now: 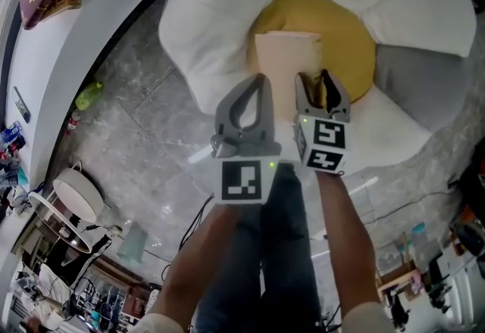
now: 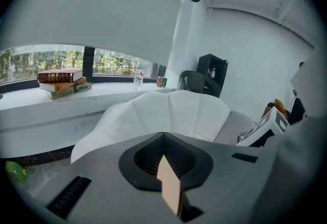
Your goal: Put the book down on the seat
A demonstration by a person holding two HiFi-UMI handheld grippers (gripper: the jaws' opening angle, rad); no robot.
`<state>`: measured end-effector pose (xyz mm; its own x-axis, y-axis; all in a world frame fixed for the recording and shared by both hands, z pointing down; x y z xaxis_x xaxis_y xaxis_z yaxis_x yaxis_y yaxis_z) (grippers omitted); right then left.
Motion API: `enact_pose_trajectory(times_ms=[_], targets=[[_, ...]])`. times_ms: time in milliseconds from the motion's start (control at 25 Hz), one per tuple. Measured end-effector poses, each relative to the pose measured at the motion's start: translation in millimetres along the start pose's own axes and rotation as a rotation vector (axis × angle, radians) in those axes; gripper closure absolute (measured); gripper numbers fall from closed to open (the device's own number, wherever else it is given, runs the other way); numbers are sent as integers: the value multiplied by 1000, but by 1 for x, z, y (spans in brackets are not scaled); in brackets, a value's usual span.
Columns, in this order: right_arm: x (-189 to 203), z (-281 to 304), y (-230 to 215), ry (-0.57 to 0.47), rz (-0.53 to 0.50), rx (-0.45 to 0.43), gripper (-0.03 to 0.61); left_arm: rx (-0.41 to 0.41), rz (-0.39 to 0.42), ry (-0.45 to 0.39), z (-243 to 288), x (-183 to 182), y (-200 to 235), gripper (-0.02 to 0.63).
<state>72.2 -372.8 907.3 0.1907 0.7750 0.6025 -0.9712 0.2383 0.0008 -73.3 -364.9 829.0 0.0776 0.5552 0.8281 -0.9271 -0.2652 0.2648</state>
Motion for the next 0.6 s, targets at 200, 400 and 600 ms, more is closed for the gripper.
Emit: enact_pose_trajectory(times_ms=[200,400,600], targets=[[-1,-3,-4,-2,6,41,365,3,-11,6,0,0,-2,606],[-5,-9,-5,-25,5,46,365,-2,-8,20,-1,0,-2,607],[-10,-17,-7,-56,47,43,382,4,9,16,-2,-4,-5,607]])
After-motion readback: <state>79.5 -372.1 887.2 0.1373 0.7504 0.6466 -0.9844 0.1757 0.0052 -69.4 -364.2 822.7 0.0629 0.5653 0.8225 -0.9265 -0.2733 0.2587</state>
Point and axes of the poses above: the fingertips, and each gripper's own axes: z forward along the fingers, y to its left, x out of its underside, the point moved 7 cm from there along -z, backward along the fingers, and after that the axes turned 5 degrees about x, right-handed, at the moved point
